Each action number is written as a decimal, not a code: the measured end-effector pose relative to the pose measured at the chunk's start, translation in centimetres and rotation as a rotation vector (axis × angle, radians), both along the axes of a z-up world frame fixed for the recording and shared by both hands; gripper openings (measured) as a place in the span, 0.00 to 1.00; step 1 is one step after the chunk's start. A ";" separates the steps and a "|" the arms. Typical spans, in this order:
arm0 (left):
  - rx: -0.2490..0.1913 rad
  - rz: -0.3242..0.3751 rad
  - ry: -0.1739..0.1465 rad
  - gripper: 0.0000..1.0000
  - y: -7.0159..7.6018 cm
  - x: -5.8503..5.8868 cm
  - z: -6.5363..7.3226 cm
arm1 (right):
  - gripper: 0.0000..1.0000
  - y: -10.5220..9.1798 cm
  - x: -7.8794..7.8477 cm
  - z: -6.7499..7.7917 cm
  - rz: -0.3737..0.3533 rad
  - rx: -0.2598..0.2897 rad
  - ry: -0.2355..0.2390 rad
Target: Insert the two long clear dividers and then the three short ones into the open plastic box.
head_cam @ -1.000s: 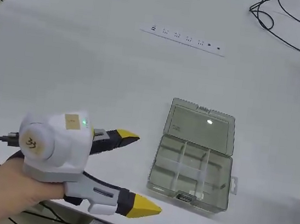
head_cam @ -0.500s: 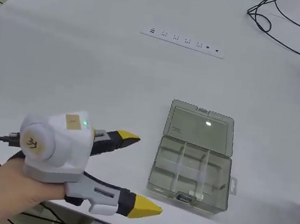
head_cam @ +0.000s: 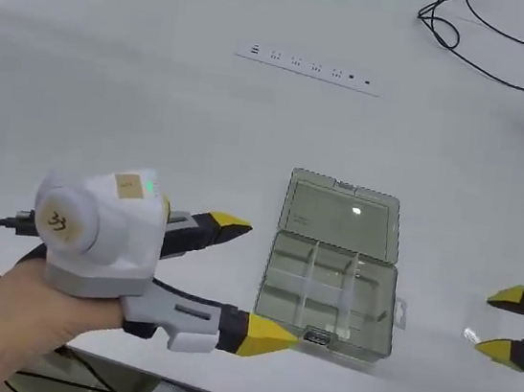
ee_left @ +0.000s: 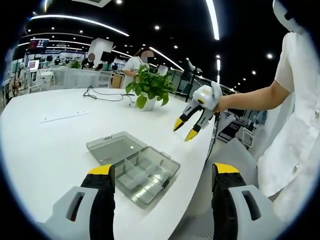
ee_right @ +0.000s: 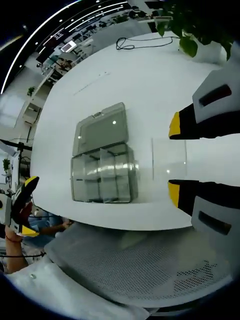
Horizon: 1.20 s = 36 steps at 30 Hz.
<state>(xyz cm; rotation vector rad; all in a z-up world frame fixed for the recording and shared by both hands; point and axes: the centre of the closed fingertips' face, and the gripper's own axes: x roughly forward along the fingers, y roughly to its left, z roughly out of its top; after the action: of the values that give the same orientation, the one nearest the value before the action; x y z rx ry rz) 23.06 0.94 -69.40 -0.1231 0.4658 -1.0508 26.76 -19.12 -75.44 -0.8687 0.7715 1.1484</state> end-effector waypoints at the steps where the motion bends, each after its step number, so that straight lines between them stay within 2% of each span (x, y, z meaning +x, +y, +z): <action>1: -0.016 0.004 0.015 0.79 -0.4 0.1 0.3 | 0.33 1.0 -0.2 0.8 0.009 0.016 -0.012; 3: -0.068 0.013 0.028 0.76 -1.2 0.3 1.2 | 0.33 2.6 -0.6 1.9 0.026 0.035 -0.031; 5: -0.078 0.016 0.065 0.73 -1.8 0.3 1.2 | 0.33 4.2 -1.0 2.8 0.038 0.050 -0.050; 6: -0.084 0.019 0.080 0.71 -2.1 0.3 1.3 | 0.33 4.4 -0.7 2.8 0.043 0.061 -0.055; 7: -0.095 0.027 0.105 0.70 -2.3 0.3 1.3 | 0.33 4.9 -0.8 3.1 0.044 0.073 -0.058; 8: -0.108 0.040 0.154 0.69 -2.7 0.3 1.2 | 0.33 5.9 -1.1 3.7 0.047 0.087 -0.063; 9: -0.126 0.037 0.162 0.68 -3.1 0.3 1.4 | 0.33 6.4 -1.3 4.0 0.054 0.093 -0.067; 10: -0.142 0.031 0.158 0.66 -3.5 0.3 1.7 | 0.33 7.2 -1.6 4.4 0.064 0.096 -0.074; 11: -0.148 0.042 0.187 0.61 -3.7 0.3 1.6 | 0.33 7.6 -1.8 4.6 0.072 0.096 -0.081; 12: -0.167 0.046 0.243 0.58 -4.1 0.1 1.7 | 0.33 8.2 -2.0 5.0 0.083 0.096 -0.092; 14: -0.188 0.038 0.246 0.53 -4.5 0.2 1.9 | 0.33 9.1 -2.3 5.5 0.094 0.092 -0.109; 16: -0.203 0.052 0.301 0.48 -5.0 0.0 1.8 | 0.33 9.7 -2.4 6.0 0.106 0.091 -0.125; 17: -0.212 0.040 0.298 0.44 -5.3 0.0 1.9 | 0.33 10.2 -2.7 6.3 0.114 0.092 -0.130; 18: -0.219 0.047 0.323 0.40 -5.6 0.0 1.7 | 0.33 10.6 -2.8 6.5 0.118 0.094 -0.134; 22: -0.272 0.066 0.378 0.33 -6.4 0.0 1.9 | 0.33 11.8 -3.4 6.9 0.153 0.069 -0.166; 25: -0.286 0.058 0.395 0.27 -6.9 -0.2 2.0 | 0.33 12.5 -3.9 7.1 0.184 0.053 -0.183; 31: -0.298 0.055 0.409 0.16 -7.1 -0.3 1.9 | 0.33 13.2 -4.2 7.5 0.217 0.023 -0.213; 36: -0.296 0.049 0.407 0.10 -7.2 -0.4 1.8 | 0.33 13.6 -4.3 7.7 0.220 0.031 -0.211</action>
<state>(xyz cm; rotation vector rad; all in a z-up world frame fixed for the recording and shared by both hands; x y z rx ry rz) 22.70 -6.23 -67.59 -0.6167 0.6678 -1.0436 22.50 -5.51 -67.72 -1.0490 0.4930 1.2340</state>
